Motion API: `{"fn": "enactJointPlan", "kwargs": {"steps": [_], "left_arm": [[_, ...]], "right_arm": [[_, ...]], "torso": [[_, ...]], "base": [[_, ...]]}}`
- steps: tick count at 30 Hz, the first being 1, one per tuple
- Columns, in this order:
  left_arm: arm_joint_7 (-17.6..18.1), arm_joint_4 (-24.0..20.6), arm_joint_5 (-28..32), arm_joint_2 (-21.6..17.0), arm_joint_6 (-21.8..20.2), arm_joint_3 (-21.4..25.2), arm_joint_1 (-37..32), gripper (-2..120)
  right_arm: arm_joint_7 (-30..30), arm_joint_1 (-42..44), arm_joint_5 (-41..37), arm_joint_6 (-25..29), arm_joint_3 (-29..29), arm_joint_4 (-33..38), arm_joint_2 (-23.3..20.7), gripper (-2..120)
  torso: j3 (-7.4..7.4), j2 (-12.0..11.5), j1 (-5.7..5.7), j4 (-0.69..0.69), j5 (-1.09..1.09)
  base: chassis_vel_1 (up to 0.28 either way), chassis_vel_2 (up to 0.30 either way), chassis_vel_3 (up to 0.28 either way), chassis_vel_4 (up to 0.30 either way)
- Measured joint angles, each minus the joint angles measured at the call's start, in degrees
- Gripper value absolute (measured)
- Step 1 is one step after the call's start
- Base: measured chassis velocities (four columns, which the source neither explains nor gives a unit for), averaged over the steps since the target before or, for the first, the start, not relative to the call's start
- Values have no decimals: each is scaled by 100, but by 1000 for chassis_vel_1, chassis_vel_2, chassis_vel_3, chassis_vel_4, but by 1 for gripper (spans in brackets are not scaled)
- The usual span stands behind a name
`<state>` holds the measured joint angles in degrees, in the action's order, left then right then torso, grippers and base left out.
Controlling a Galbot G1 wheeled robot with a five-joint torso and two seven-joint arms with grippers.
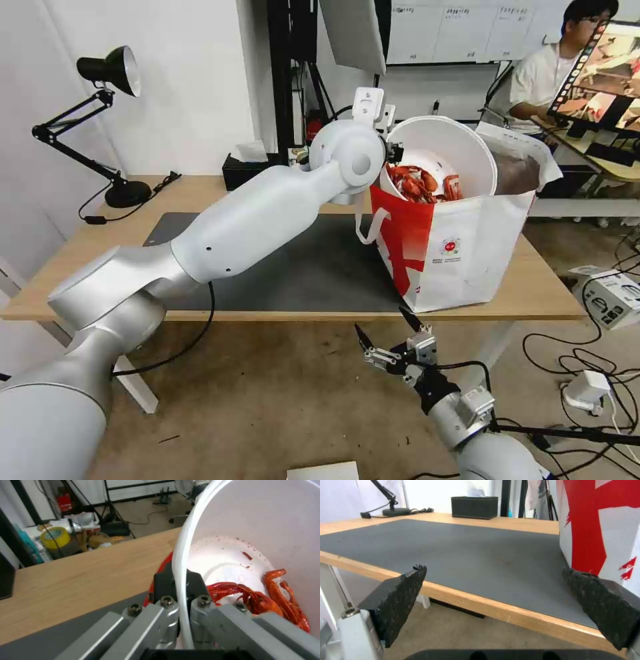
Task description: Pick up the trash from the table and place it into the takeout bag.
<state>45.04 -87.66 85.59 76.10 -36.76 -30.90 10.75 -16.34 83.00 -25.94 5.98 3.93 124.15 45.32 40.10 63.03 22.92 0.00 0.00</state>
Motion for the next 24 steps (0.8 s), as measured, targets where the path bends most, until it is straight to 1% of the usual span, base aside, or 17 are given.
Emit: {"fn": "enactJointPlan", "kwargs": {"steps": [1, 3, 6, 8, 9, 12, 13, 16, 17, 19, 20, 21, 22, 24], "left_arm": [[0, 0, 0, 0, 0, 0, 0, 0], [-150, -67, 105, -43, -115, -9, -8, 0], [-183, -108, 149, -57, -170, -25, -11, 0], [-186, -144, 187, -63, -237, -39, -14, 11], [-186, -144, 187, -63, -237, -39, -14, 11], [-148, -198, 285, -67, -341, -44, -28, 25], [-148, -198, 285, -67, -341, -44, -28, 25], [-64, -215, 334, -71, -385, -48, -34, 40], [-64, -215, 334, -71, -385, -48, -34, 40], [-51, -245, 340, -88, -385, -38, -38, 49], [-49, -281, 341, -112, -380, -22, -39, 56], [-49, -281, 341, -112, -380, -22, -39, 56], [-49, -316, 342, -143, -357, -12, -42, 59], [-48, -416, 342, -264, -210, 1, -63, 69]], "right_arm": [[0, 0, 0, 0, 0, 0, 0, 100], [0, 0, 0, 0, 0, 0, 0, 100], [0, 0, 0, 0, 0, 0, 0, 100], [0, 0, 0, 0, 0, 0, 0, 100], [0, 0, 0, 0, 0, 0, 0, 100], [0, 0, 0, 0, 0, 0, 1, 100], [0, 0, 0, 0, 0, 0, 1, 100], [0, 0, 0, 0, 0, 0, 1, 100], [0, 0, 0, 0, 0, 0, 1, 100], [0, 0, 0, 0, 0, 0, 0, 100], [0, 0, 0, 0, 0, 0, 0, 100], [0, 0, 0, 0, 0, 0, 0, 100], [0, 0, 0, 0, 0, 0, 1, 100], [0, 0, 0, 0, 0, 0, 0, 100]], "torso": [[0, 0, 0, 0, 0], [0, 0, 0, 0, 0], [0, 0, 0, 0, 0], [0, 0, 0, 0, 0], [0, 0, 0, 0, 0], [0, 0, 0, 0, 0], [0, 0, 0, 0, 0], [0, 0, 0, 0, 0], [0, 0, 0, 0, 0], [0, 0, 0, 0, 0], [0, 0, 0, 0, 0], [0, 0, 0, 0, 0], [0, 0, 0, 0, 0], [0, 0, 0, 0, 0]], "base": [[0, 0, 0, 0], [0, 0, 0, 0], [0, 0, 0, 0], [0, 0, 0, 0], [0, 0, 0, 0], [0, 0, 0, 0], [0, 0, 0, 0], [0, 0, 0, 0], [0, 0, 0, 0], [0, 0, 0, 0], [0, 0, 0, 0], [0, 0, 0, 0], [0, 0, 0, 0], [0, 0, 0, 0]]}}
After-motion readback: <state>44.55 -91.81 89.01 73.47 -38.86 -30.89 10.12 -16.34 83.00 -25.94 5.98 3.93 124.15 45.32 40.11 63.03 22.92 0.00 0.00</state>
